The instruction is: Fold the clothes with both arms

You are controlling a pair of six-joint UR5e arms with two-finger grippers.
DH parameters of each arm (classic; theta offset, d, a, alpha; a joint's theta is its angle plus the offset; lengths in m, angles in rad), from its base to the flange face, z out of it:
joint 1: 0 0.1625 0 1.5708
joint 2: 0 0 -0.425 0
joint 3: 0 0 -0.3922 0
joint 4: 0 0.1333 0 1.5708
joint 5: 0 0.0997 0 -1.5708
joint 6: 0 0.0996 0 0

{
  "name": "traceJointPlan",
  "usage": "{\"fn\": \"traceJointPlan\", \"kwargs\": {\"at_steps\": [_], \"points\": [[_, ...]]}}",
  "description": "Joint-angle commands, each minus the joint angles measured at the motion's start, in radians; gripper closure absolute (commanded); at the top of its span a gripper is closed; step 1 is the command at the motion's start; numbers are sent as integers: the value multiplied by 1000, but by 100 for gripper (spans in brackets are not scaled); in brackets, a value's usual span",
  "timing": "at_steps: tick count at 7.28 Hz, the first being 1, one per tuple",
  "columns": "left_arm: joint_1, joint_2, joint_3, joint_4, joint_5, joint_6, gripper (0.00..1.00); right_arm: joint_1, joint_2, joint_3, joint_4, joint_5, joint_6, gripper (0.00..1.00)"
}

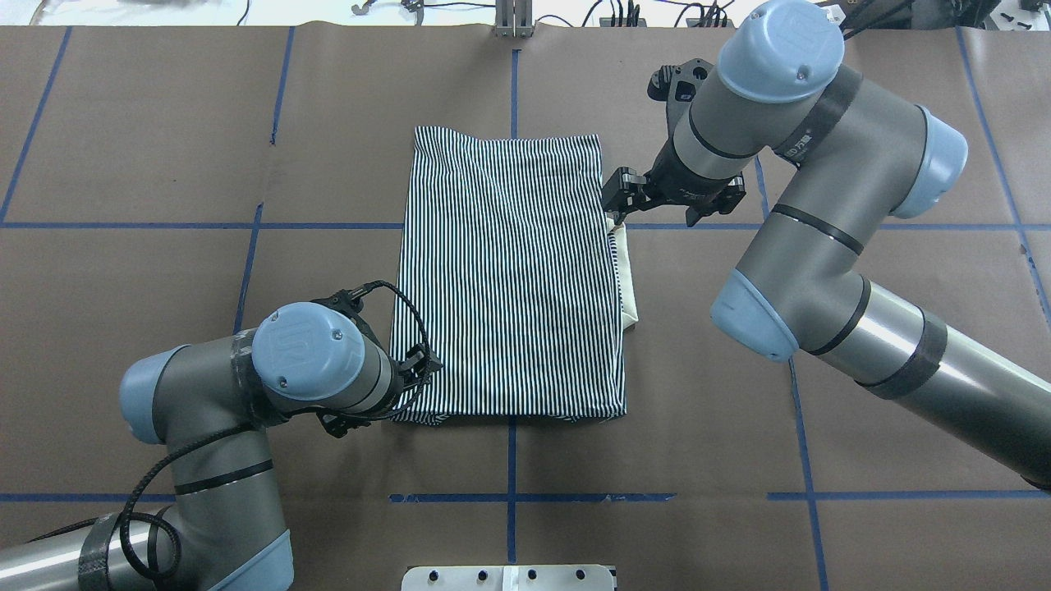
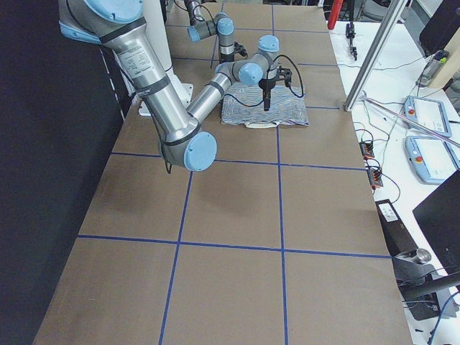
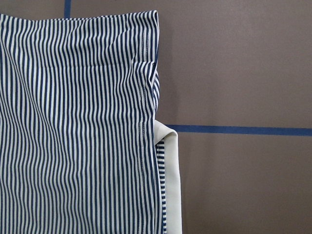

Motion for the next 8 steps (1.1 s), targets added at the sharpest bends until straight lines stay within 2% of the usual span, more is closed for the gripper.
{"fn": "traceJointPlan", "kwargs": {"at_steps": [1,8], "points": [[7,4,25,0,28,-3,0,-2,-1,0,1,-6,-1,0],[18,-7,38,1,28,-9,2,1,0,3,4,-5,-1,0]]}}
